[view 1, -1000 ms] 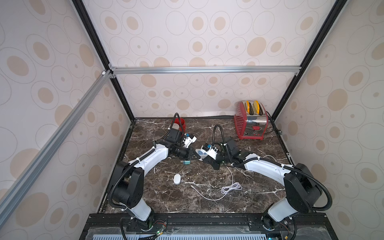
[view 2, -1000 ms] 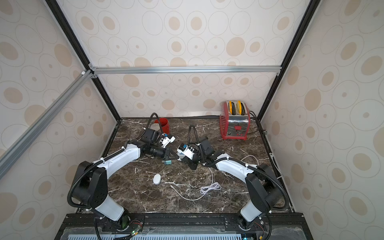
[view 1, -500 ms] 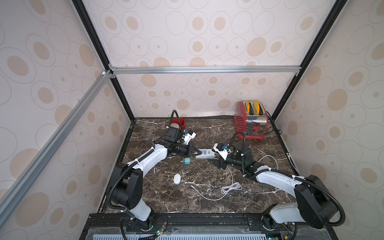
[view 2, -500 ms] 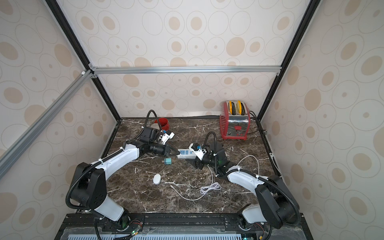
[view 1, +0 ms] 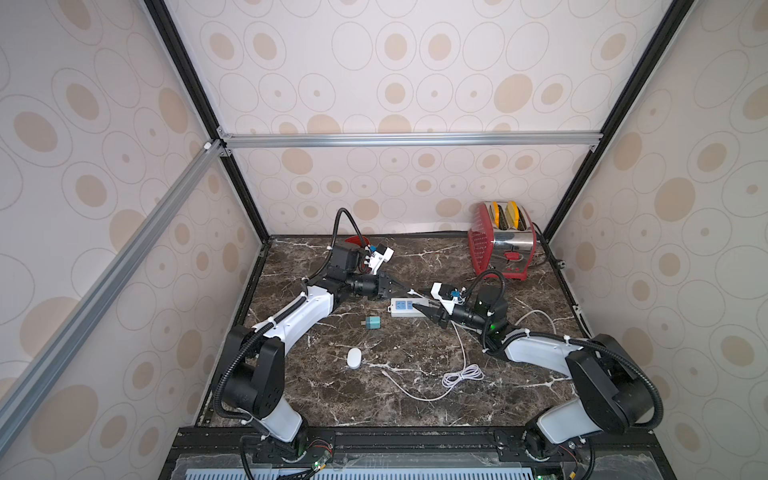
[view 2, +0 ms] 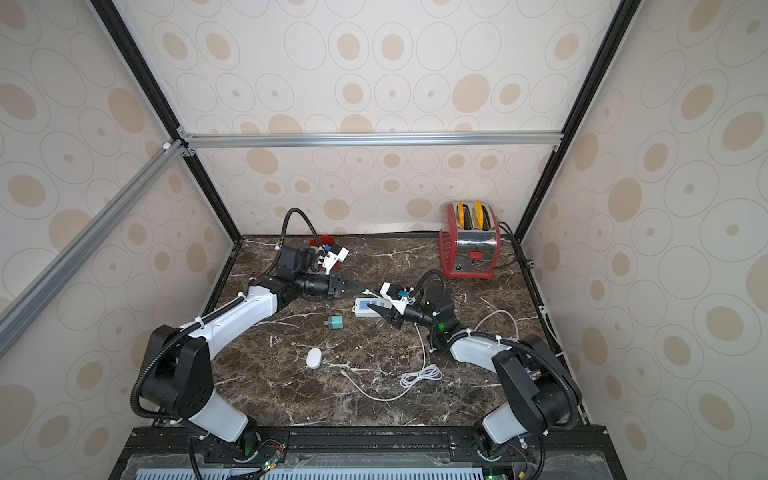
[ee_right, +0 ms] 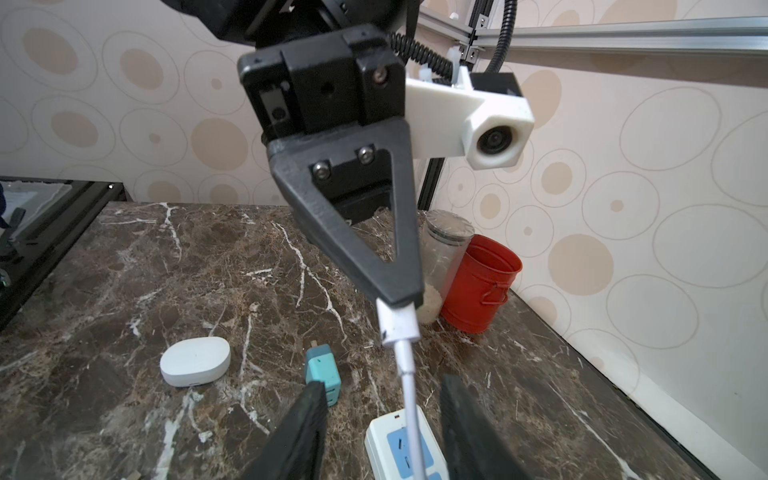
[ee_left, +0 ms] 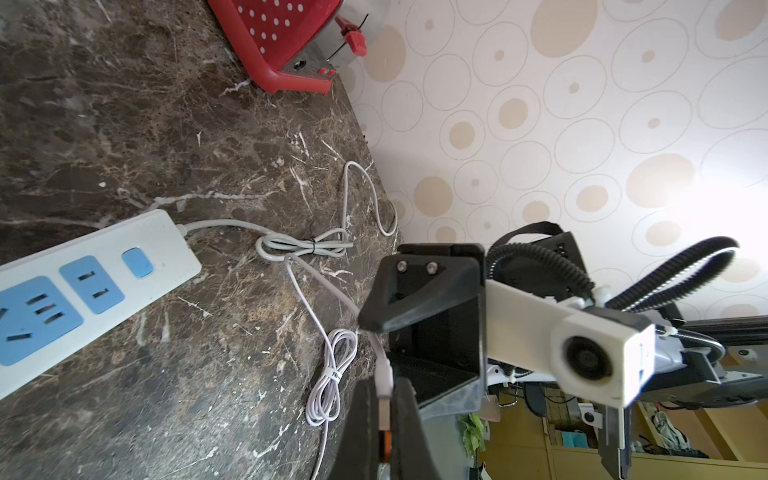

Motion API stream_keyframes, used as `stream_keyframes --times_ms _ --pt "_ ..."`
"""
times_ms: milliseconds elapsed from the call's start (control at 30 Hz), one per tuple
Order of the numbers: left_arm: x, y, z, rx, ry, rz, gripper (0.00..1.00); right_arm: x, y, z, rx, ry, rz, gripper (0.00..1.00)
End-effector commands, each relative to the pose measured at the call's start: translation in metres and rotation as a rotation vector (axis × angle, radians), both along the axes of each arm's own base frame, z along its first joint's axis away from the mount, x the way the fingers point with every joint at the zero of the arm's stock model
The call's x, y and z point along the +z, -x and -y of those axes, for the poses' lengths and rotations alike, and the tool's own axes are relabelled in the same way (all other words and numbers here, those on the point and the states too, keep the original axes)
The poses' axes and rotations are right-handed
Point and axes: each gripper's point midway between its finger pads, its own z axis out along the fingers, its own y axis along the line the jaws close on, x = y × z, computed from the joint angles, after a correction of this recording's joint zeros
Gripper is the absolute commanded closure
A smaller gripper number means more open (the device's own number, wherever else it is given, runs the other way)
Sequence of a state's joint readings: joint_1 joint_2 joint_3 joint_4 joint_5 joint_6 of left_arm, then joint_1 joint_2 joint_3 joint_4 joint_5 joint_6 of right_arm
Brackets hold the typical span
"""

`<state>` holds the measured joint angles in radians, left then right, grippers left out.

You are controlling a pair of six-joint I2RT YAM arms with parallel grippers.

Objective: Charge the bluetooth headset
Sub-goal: Pick up the charging cable from the center of the board.

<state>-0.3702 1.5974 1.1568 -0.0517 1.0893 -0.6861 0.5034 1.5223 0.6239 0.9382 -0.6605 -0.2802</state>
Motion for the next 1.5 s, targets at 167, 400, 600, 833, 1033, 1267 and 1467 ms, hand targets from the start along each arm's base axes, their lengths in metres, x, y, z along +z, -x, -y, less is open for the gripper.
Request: stream_keyframes --times_ms 167,400,600,833,1033,1267,1467 --pt "0.029 -0.002 0.002 -0.016 0.071 0.037 1.00 0.020 -0.010 -0.002 -0.007 -0.084 0.141 0.63" --pt "0.017 -0.001 0.001 -0.017 0.043 0.017 1.00 0.027 -0.006 -0.001 -0.003 -0.109 0.203 0.62" --pt "0.012 -0.006 0.002 -0.010 0.035 0.003 1.00 0.028 -0.003 0.000 0.003 -0.100 0.214 0.74" --pt "0.024 -0.004 0.003 -0.023 0.056 0.032 1.00 0.022 -0.005 -0.002 0.004 -0.079 0.206 0.82" --pt "0.021 -0.001 0.003 -0.030 0.055 0.030 1.00 0.026 -0.013 0.001 -0.042 -0.098 0.208 0.78" --pt "0.011 -0.003 0.002 -0.025 0.042 0.016 1.00 0.027 -0.010 -0.002 -0.010 -0.110 0.198 0.99" --pt "0.003 -0.003 0.002 -0.025 0.031 -0.003 1.00 0.031 -0.008 0.000 -0.012 -0.126 0.200 1.00"
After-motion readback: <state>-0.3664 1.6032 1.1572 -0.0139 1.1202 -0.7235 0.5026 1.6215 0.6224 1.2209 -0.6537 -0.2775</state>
